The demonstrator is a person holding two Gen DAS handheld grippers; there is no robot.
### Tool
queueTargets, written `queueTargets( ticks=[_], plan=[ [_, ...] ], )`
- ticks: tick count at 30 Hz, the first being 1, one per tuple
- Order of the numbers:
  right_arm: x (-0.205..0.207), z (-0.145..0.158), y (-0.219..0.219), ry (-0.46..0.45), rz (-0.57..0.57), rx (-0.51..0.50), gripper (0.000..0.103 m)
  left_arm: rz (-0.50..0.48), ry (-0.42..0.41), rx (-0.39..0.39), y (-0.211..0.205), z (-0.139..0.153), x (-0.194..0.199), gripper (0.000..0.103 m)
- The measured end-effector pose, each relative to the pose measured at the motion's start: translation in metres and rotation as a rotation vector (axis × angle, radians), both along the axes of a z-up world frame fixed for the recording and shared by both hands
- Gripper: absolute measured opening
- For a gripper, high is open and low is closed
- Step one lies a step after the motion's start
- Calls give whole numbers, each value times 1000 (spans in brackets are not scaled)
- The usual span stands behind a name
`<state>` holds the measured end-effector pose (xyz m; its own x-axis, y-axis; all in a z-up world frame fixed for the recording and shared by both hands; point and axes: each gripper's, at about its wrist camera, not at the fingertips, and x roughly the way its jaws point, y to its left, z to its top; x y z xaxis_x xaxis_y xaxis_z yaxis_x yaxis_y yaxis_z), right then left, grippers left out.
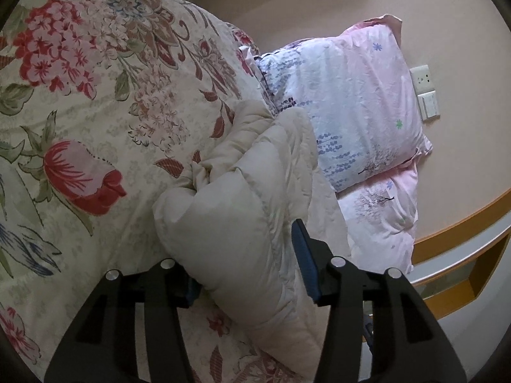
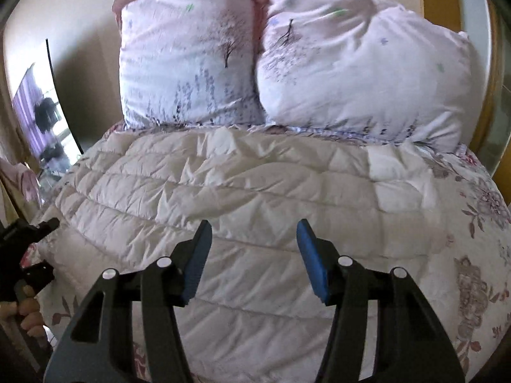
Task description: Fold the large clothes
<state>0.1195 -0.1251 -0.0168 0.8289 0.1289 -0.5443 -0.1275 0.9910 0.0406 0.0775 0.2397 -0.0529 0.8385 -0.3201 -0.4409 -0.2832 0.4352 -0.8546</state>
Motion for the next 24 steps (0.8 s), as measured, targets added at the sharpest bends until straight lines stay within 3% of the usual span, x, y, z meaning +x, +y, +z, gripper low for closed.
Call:
queueTargets(
  ticks=[6, 9, 18, 24],
  plan=[
    [10, -6, 17, 1, -18, -61, 55, -13, 14, 77, -6, 2, 4, 50],
    [27, -20, 26, 57, -35, -118, 58, -23, 24, 111, -9, 3, 7, 50],
    [46, -44, 38, 117, -20, -200, 63, -12, 13, 115, -9, 1, 14, 49],
    [48, -48, 38, 124, -17, -202, 64, -25, -30, 95, -5, 10, 20, 34]
  ],
)
